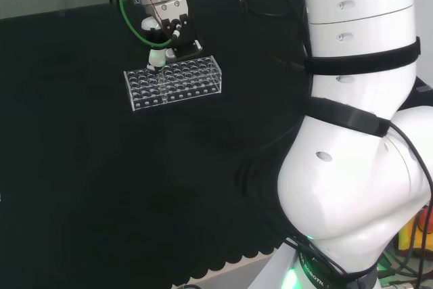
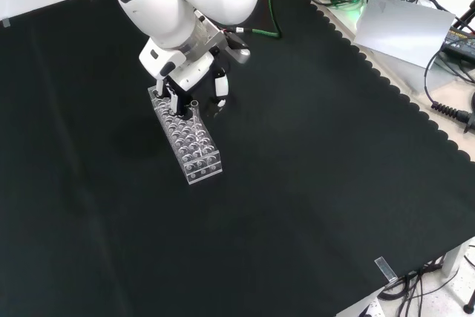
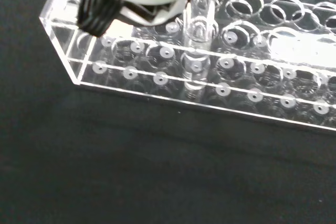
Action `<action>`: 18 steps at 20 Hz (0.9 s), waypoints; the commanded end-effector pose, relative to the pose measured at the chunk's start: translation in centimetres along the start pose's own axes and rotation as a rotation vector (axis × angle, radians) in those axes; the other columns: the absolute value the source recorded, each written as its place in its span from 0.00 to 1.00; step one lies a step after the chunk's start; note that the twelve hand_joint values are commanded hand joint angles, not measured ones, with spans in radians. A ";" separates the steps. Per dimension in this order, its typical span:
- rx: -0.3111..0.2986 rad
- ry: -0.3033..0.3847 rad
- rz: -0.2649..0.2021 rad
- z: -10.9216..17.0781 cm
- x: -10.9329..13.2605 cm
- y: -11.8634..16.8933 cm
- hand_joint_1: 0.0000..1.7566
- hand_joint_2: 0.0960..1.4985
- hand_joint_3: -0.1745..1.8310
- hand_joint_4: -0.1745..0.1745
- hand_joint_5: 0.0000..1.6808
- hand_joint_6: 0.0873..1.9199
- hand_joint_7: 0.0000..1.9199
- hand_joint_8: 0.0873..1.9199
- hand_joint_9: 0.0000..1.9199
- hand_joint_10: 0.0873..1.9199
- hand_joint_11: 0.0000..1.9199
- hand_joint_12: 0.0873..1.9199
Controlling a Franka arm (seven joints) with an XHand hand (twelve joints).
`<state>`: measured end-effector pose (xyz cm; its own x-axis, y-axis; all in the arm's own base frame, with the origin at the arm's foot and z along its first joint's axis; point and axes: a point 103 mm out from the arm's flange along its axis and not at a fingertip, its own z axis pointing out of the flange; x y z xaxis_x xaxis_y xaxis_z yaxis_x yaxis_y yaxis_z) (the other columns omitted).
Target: Pick up the test tube.
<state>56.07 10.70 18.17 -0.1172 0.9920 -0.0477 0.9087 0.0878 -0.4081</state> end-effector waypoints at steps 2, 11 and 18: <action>-0.023 0.035 0.046 0.4 0.8 0.5 0.65 0.40 0.40 0.00 0.64 0.31 0.78 0.23 0.79 0.26 0.55 0.60; -0.137 0.117 0.114 -0.4 0.6 0.4 0.74 0.34 0.44 0.00 0.83 0.19 0.81 0.19 0.90 0.37 0.72 0.46; -0.129 0.168 0.125 -1.4 0.2 0.2 0.71 0.39 0.39 0.00 0.85 0.14 0.93 0.14 0.91 0.37 0.73 0.43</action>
<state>56.71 11.42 18.71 0.0414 0.9981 0.0453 0.9590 -0.0270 -0.2822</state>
